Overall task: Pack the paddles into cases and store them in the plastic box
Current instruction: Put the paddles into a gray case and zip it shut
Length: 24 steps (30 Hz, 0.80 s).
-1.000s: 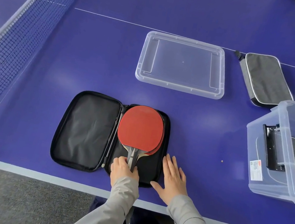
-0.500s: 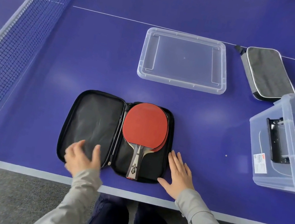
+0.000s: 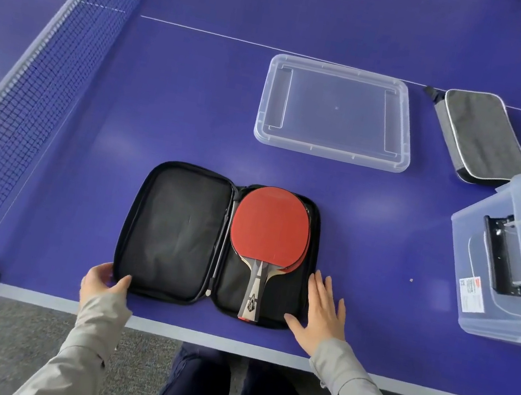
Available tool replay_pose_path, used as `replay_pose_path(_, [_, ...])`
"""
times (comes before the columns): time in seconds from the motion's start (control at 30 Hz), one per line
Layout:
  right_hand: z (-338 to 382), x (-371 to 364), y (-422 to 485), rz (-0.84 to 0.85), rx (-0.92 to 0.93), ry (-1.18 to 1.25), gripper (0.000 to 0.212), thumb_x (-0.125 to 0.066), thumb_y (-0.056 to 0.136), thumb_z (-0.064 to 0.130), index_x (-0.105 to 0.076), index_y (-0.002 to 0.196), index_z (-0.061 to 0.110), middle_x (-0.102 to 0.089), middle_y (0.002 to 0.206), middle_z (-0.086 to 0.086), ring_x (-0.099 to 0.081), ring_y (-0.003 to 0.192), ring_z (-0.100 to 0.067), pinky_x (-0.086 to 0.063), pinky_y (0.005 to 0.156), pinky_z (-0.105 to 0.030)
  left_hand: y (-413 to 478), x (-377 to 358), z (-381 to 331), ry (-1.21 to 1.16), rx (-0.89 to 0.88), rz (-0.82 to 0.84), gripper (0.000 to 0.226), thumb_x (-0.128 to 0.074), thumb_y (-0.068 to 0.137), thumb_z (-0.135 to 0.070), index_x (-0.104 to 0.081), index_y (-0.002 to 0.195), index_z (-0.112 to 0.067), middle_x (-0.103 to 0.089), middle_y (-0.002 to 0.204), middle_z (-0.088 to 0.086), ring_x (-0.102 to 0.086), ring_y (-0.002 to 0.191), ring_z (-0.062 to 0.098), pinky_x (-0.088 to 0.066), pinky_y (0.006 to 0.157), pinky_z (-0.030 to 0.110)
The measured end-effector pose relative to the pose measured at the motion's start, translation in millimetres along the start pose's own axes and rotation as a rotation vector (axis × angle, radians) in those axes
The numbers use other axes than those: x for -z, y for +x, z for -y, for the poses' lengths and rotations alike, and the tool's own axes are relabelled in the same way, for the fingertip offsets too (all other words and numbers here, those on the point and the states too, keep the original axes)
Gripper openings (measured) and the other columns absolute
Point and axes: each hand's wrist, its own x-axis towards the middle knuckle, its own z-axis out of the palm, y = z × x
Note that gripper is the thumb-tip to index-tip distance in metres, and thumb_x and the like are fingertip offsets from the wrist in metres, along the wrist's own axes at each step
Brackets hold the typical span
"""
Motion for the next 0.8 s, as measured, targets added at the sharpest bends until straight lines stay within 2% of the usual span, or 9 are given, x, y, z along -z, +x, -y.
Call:
replay_pose_path(0.1, [13,-6,-7,-0.078,-0.027,-0.001,0.09,-0.05,0.087,0.054,0.004,0.15,0.021,0.012,0.159,0.003,0.014,0.146,-0.018,0.0,0.116,-0.049,-12,-2,2,0.149,-0.109,-0.075,0.057,-0.072,0.077,-0.006,-0.048,0.128,-0.005,-0.045,0.132,0.021,-0.041,0.122,0.038,-0.033,0.105,0.05])
replay_pose_path(0.17, [21,-7,-16,-0.233,0.065,-0.025,0.084,-0.067,0.078,0.044,-0.027,0.147,0.019,-0.018,0.157,-0.005,-0.012,0.146,-0.022,-0.016,0.113,-0.053,-29,-5,3,0.266,-0.303,-0.123,0.061,-0.076,0.072,-0.005,-0.051,0.127,-0.006,-0.046,0.132,0.019,-0.04,0.12,0.039,-0.032,0.1,0.052])
replay_pose_path(0.23, [26,-13,-22,-0.397,0.195,0.038,0.063,-0.085,0.06,0.028,-0.062,0.118,0.017,-0.057,0.127,-0.006,-0.044,0.124,-0.022,-0.043,0.094,-0.052,-48,-13,5,0.32,-0.569,-0.065,0.055,-0.079,0.067,-0.002,-0.059,0.118,-0.007,-0.054,0.123,0.014,-0.047,0.112,0.036,-0.036,0.091,0.048])
replay_pose_path(0.27, [29,-17,-24,-0.444,0.239,0.075,0.053,-0.089,0.053,0.024,-0.068,0.102,0.017,-0.063,0.108,-0.002,-0.048,0.109,-0.017,-0.049,0.082,-0.046,-57,-19,5,0.348,-0.686,0.006,0.053,-0.081,0.063,-0.001,-0.063,0.112,-0.008,-0.059,0.116,0.011,-0.052,0.107,0.034,-0.039,0.085,0.045])
replay_pose_path(0.33, [37,-23,-27,-0.439,0.296,0.103,0.041,-0.092,0.046,0.023,-0.07,0.08,0.02,-0.061,0.084,0.005,-0.049,0.09,-0.011,-0.049,0.067,-0.035,-73,-34,5,0.418,-0.87,0.162,0.052,-0.088,0.054,-0.003,-0.07,0.102,-0.011,-0.065,0.102,0.006,-0.054,0.098,0.022,-0.041,0.074,0.041])
replay_pose_path(0.4, [44,-26,-27,-0.388,0.303,0.086,0.039,-0.094,0.042,0.028,-0.068,0.07,0.022,-0.059,0.073,0.008,-0.057,0.077,-0.012,-0.049,0.059,-0.031,-85,-51,4,0.463,-0.984,0.266,0.056,-0.093,0.042,-0.009,-0.074,0.094,-0.014,-0.066,0.091,0.003,-0.046,0.09,0.012,-0.042,0.065,0.037])
replay_pose_path(0.47, [51,-27,-26,-0.35,0.286,0.046,0.04,-0.093,0.039,0.033,-0.066,0.065,0.022,-0.058,0.069,0.008,-0.061,0.068,-0.017,-0.049,0.055,-0.031,-90,-65,2,0.464,-1.002,0.303,0.057,-0.095,0.035,-0.015,-0.075,0.089,-0.018,-0.064,0.085,0.002,-0.041,0.086,0.01,-0.042,0.062,0.035])
replay_pose_path(0.67, [61,-37,-23,-0.263,0.119,0.089,0.029,-0.086,0.059,0.029,-0.066,0.074,0.014,-0.062,0.077,0.0,-0.06,0.08,-0.025,-0.044,0.067,-0.039,-88,-85,-2,0.485,-1.028,0.299,0.044,-0.095,0.032,-0.017,-0.073,0.07,-0.026,-0.057,0.078,0.001,-0.037,0.082,0.012,-0.034,0.065,0.034])
replay_pose_path(0.8, [62,-38,-25,-0.312,0.118,0.164,0.028,-0.088,0.055,0.026,-0.066,0.068,0.015,-0.061,0.071,0.001,-0.06,0.072,-0.026,-0.041,0.066,-0.036,-88,-91,0,0.489,-1.02,0.286,0.038,-0.095,0.034,-0.016,-0.07,0.061,-0.024,-0.055,0.075,0.001,-0.035,0.081,0.012,-0.033,0.067,0.035])
